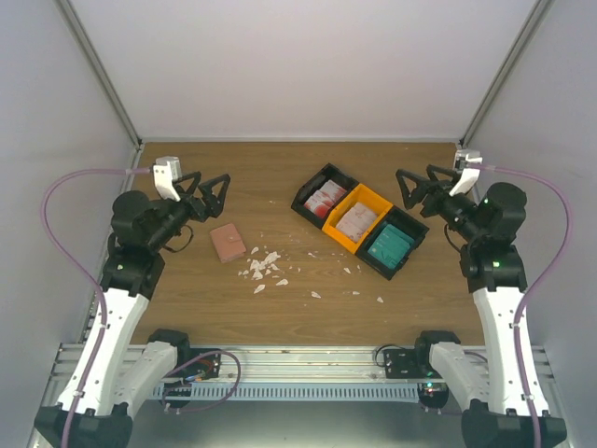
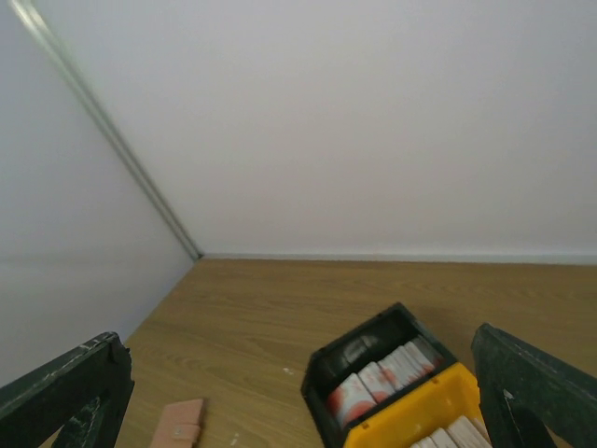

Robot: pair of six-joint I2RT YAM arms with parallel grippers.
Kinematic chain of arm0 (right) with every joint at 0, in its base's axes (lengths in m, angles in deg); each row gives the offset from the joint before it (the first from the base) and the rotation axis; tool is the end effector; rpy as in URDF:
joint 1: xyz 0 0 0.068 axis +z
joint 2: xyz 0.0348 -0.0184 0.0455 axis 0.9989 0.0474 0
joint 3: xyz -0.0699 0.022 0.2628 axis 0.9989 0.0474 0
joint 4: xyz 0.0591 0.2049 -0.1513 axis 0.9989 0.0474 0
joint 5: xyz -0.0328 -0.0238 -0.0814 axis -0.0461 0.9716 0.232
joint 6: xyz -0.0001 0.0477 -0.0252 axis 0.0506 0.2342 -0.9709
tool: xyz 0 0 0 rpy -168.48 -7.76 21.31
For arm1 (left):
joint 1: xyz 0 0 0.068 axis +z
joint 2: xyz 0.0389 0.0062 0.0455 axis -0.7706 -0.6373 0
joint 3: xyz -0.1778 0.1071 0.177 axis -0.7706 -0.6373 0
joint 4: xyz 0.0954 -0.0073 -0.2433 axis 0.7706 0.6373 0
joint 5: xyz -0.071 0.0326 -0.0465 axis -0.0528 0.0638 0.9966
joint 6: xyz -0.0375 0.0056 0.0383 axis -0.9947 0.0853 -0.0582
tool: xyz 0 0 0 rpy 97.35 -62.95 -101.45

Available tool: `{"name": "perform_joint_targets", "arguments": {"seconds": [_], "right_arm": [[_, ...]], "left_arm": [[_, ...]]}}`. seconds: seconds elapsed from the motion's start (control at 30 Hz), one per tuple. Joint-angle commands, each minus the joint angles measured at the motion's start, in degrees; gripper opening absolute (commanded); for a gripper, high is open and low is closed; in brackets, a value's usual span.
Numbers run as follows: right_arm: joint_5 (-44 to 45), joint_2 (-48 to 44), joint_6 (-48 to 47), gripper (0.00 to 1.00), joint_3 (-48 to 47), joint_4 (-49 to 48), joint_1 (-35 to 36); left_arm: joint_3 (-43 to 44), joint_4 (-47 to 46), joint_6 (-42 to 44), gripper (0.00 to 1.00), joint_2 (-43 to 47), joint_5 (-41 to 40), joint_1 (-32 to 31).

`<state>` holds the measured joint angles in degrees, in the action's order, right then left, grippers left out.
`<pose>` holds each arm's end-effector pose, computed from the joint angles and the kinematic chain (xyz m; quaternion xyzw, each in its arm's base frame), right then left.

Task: Put the credit cards into the card holder
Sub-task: Adjust the card holder at the center of the board.

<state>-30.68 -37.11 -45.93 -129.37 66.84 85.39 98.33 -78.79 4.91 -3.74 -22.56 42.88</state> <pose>0.1768 0.0141 0.4009 -0.0379 0.7251 0.3375 0.5991 0.1767 -0.0372 0.3851 0.0271 0.7171 -0.3294 0.6136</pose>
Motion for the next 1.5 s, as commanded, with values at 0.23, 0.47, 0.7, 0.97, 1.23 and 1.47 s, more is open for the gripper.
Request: {"name": "perform_joint_targets", "arguments": {"seconds": [0.23,0.47,0.7,0.97,1.23,1.47], "right_arm": [[4.59,6.63,1.04,1.00,3.48,5.26,1.75],[18.35,15.79,0.87,1.00,2.14,3.64,24.42],[27.03,34.81,0.99,0.88,-6.53,2.94,43.94],[24.13,55.09,1.45,0.73,-17.74,0.13,51.31],[19.85,70.02,3.84,0.55,-27.05,-4.39,51.55],[16.47,78.04,5.51,0.45,-32.31,-6.89,51.55]], "left_arm": [[-6.42,3.87,-5.75,0.99,-5.85,1.79,-0.34],[-11.94,6.85,-9.49,0.99,-11.56,-0.95,-0.35],[-14.41,9.21,-11.26,0.99,-19.24,-4.19,2.24],[-16.43,5.24,-11.96,0.75,-26.61,-2.90,6.71],[-16.53,2.20,-10.99,0.62,-33.85,-3.92,9.25],[-16.28,1.40,-10.76,0.56,-36.92,-4.39,10.22]]}}
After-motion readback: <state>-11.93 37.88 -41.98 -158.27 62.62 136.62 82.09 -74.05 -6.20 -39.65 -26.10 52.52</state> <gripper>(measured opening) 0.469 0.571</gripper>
